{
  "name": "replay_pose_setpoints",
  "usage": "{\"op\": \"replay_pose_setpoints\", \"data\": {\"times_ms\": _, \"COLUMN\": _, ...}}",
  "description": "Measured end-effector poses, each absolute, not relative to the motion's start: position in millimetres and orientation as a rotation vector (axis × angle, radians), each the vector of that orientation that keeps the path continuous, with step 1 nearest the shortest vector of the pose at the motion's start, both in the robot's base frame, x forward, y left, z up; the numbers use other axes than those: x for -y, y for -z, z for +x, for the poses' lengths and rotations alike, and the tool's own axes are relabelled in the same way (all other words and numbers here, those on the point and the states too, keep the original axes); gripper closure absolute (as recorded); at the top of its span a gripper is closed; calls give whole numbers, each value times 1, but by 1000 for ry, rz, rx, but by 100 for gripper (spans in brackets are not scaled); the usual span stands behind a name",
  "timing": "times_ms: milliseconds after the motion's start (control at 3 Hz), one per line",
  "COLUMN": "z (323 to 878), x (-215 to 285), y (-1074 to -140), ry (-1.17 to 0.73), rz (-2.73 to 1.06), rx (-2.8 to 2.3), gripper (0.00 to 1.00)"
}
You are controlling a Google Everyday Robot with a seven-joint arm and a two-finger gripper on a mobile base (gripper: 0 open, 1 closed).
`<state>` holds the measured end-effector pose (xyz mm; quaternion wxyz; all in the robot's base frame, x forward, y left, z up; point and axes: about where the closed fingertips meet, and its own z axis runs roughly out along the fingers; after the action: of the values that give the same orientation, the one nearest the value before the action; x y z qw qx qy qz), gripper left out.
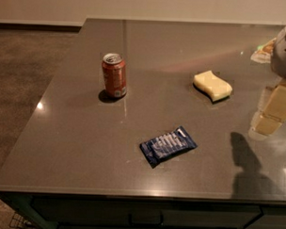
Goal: Move sponge near coke can
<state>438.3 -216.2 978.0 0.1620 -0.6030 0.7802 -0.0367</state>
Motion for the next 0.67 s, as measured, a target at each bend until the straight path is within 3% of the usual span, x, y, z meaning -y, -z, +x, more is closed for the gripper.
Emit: {"op": "replay_pose_setpoints", "data": {"times_ms": 667, "z": 441, "x": 215, "y": -979, "ry": 92, "rz": -1727, "rx": -2234, "gripper": 0}}
